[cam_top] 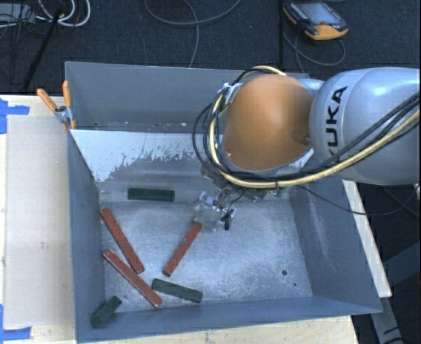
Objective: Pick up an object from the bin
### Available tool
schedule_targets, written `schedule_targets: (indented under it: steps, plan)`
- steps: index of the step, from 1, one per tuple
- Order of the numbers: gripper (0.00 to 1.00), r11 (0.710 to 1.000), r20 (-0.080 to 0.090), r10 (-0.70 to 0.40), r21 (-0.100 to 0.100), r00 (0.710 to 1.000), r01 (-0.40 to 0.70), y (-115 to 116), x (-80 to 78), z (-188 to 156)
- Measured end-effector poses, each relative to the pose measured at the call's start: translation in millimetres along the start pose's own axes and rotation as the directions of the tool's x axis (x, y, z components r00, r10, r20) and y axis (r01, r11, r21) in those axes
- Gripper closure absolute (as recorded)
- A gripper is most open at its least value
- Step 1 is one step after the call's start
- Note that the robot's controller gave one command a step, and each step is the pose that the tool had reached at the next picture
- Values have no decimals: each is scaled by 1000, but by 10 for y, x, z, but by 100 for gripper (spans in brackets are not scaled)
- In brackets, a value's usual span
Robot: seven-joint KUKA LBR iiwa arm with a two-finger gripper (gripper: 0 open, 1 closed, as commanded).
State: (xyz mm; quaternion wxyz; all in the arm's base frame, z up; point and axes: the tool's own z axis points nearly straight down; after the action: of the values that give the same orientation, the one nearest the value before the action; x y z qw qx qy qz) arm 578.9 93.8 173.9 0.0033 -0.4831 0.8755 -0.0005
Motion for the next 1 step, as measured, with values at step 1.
schedule_targets:
  steps: [1]
  plan:
    - [0, 1000, -3, 4, -5, 1000, -4, 10, 11, 21]
